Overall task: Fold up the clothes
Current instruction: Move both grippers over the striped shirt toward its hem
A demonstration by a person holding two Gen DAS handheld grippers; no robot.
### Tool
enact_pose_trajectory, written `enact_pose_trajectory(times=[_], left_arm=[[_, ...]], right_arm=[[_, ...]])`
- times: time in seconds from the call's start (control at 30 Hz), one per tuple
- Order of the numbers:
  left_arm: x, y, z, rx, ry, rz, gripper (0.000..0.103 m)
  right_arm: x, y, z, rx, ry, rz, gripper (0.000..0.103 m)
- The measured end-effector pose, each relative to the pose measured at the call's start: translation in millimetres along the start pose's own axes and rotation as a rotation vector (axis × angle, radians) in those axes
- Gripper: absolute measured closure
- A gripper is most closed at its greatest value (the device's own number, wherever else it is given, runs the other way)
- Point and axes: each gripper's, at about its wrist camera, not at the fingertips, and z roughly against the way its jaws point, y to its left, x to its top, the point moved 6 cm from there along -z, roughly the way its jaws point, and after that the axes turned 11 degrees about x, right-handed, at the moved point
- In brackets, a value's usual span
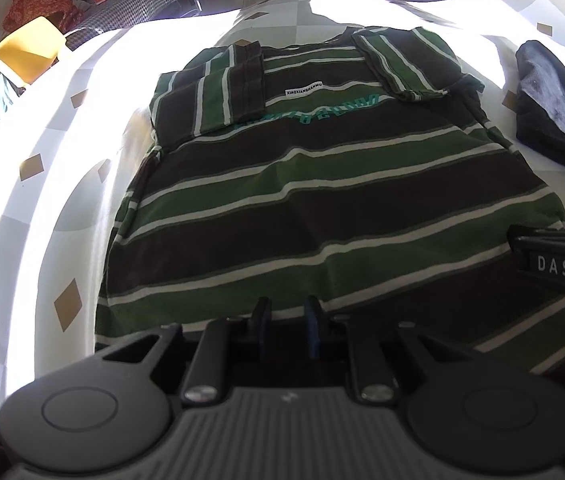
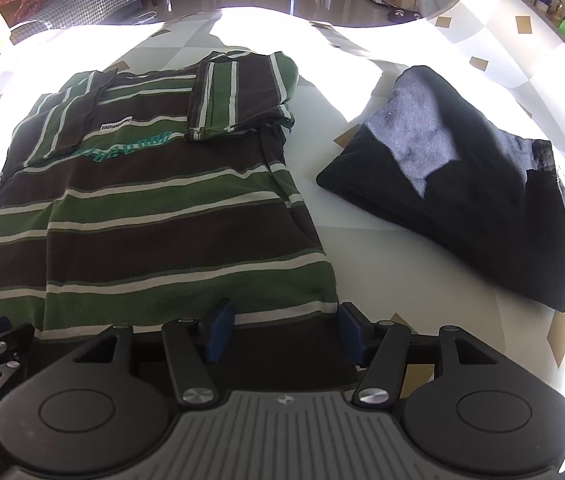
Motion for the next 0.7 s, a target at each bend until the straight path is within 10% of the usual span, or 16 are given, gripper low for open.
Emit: enact_pose_trajectory(times=[0.7], left_arm=[[5.4, -0.9, -2.3, -0.03, 0.031, 0.022, 0.09]], right_arm=[[3.8, 2.1, -4.0, -0.001, 0.009, -0.014, 0.042]])
